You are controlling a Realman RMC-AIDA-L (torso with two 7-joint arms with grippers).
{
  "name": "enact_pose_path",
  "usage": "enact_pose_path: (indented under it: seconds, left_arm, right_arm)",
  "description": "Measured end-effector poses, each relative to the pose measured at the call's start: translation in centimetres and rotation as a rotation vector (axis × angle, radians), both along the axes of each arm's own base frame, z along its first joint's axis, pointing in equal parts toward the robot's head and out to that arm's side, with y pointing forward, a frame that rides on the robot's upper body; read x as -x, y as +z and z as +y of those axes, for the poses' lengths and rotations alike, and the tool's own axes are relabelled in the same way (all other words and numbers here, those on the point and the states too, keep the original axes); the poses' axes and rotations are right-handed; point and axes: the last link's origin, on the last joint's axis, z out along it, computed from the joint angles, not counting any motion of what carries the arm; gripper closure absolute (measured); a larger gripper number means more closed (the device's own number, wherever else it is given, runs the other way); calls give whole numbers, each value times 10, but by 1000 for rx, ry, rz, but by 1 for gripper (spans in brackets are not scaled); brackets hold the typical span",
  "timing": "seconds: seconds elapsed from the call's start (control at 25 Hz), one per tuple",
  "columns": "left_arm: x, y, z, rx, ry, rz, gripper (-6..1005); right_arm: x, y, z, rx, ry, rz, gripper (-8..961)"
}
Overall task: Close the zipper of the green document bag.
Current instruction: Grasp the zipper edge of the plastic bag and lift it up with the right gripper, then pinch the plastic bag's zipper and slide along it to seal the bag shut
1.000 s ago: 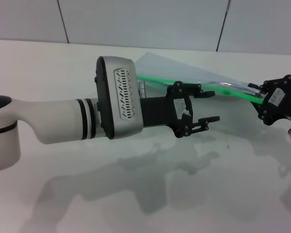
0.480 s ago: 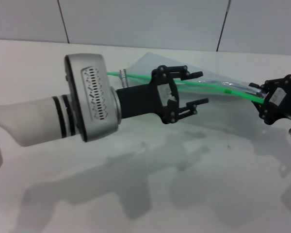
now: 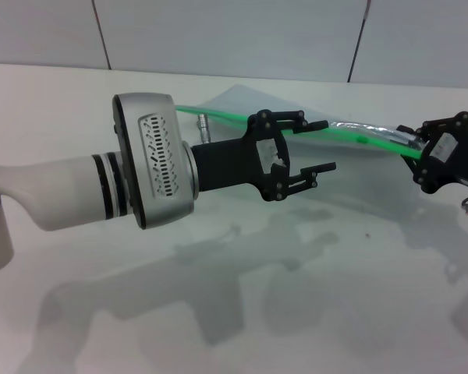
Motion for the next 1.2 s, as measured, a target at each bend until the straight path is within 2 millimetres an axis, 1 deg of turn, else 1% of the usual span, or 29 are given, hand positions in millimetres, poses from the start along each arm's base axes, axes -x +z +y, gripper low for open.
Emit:
enact_pose_path:
  seconds: [0.28, 0.8, 1.0, 1.2]
  left_arm:
    - [-5, -1, 5, -1, -13, 12, 517]
    - [-12, -5, 12, 3, -39, 52, 530]
    - [-19, -5, 14, 1, -62, 53, 535]
    - [-22, -8, 13, 10, -96, 85, 566]
  right_arm:
    - [1, -1, 0, 6, 2, -18, 884]
    - [12, 3, -2, 13, 6, -12, 885]
    - [12, 6, -4, 8, -3, -20, 885]
    - [14, 9, -6, 2, -5, -11, 884]
